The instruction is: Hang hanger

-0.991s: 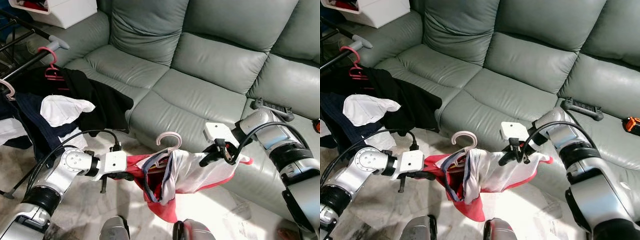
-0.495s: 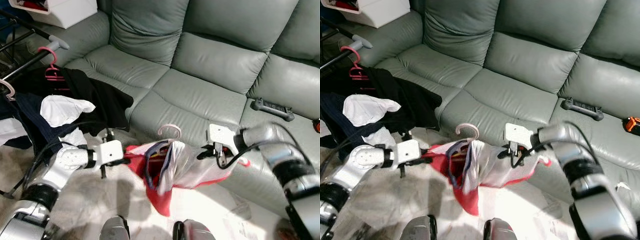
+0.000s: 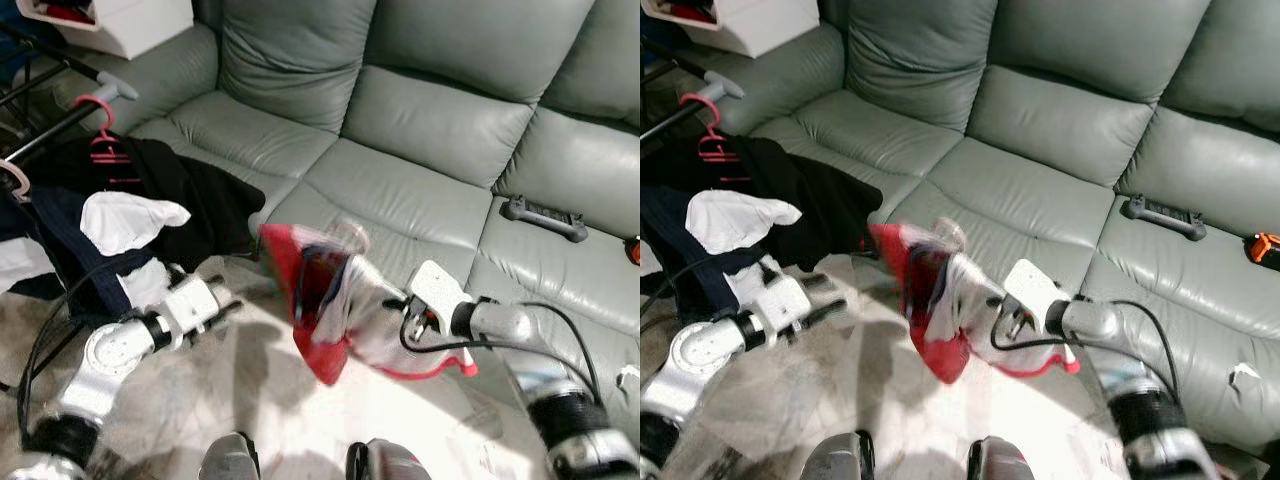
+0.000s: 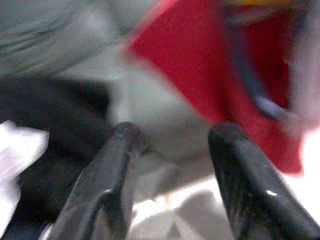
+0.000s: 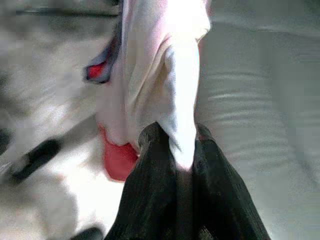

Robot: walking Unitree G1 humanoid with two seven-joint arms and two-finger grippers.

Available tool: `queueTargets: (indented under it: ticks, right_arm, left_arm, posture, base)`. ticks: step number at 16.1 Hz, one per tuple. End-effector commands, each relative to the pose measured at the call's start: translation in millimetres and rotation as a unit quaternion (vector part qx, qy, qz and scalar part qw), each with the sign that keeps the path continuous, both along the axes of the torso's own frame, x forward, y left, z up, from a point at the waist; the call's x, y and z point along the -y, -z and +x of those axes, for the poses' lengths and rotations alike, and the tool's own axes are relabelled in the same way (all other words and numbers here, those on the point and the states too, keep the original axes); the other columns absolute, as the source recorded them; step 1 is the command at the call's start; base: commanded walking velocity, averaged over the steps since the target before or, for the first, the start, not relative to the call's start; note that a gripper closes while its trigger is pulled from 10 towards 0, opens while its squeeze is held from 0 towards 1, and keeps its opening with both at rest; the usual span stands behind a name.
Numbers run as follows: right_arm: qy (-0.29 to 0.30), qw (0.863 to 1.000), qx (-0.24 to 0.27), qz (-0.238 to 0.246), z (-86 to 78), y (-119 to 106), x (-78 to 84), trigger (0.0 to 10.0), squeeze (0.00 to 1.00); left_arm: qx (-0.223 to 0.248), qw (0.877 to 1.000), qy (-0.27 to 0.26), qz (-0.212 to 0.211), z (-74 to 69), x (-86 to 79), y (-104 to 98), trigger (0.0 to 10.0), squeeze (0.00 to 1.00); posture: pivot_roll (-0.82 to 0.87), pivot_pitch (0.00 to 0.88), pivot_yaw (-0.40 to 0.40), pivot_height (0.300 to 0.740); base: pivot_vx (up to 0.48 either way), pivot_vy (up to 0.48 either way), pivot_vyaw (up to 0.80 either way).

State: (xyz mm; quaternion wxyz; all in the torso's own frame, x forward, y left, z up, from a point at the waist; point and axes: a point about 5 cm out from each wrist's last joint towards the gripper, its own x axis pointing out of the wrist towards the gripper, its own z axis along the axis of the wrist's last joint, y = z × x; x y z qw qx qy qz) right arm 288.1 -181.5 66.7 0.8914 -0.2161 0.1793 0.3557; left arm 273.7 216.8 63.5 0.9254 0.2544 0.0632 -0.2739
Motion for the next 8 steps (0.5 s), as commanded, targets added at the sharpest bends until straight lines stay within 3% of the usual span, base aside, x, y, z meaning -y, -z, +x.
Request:
queueTargets:
  ticks: [1,3,5,6,7,8]
  right_arm:
    - [0.068,0.997,0.036,0.020,1.9,-9,3.9,0.0,0.00]
    - [0.111,0.991,0.065,0.031,-0.8,-12,3.8,0.0,0.00]
    - [0.165,0.980,0.085,0.078,-2.6,-20,-2.7,0.0,0.00]
    - [0.167,0.979,0.092,0.076,-3.6,-22,-5.8,0.0,0.00]
    - [0.162,0.978,0.089,0.094,-5.3,-24,-16.4,7.2,0.00]
    - [0.150,0.979,0.098,0.094,-6.3,-26,-23.0,10.0,0.00]
  left_arm:
    - [0.022,0.993,-0.093,-0.070,2.3,-9.3,-8,10.0,1.00]
    - [0.025,0.976,-0.174,-0.126,0.1,-6.2,-8,10.0,1.00]
    - [0.037,0.972,-0.173,-0.152,-7.0,8.0,-11,10.0,1.00]
    - [0.035,0.972,-0.174,-0.153,-8.5,10.1,-11,10.0,1.00]
    - [0.027,0.971,-0.180,-0.154,-8.6,11.7,-11,10.0,1.00]
    - [0.023,0.970,-0.183,-0.156,-7.8,13.3,-12,10.0,1.00]
  posture:
    - [-0.05,0.113,-0.005,0.740]
    - [-0.05,0.112,-0.008,0.740]
    - [-0.04,0.106,-0.016,0.740]
    - [-0.04,0.106,-0.016,0.740]
    - [-0.04,0.101,-0.018,0.740]
    - [-0.04,0.097,-0.018,0.740]
  base:
    - [0.000,0.000,0.00]
    - [0.000,0.000,0.00]
    - [0.000,0.000,0.00]
    - [0.000,0.000,0.00]
    - [0.000,0.000,0.80]
    - [0.000,0.000,0.80]
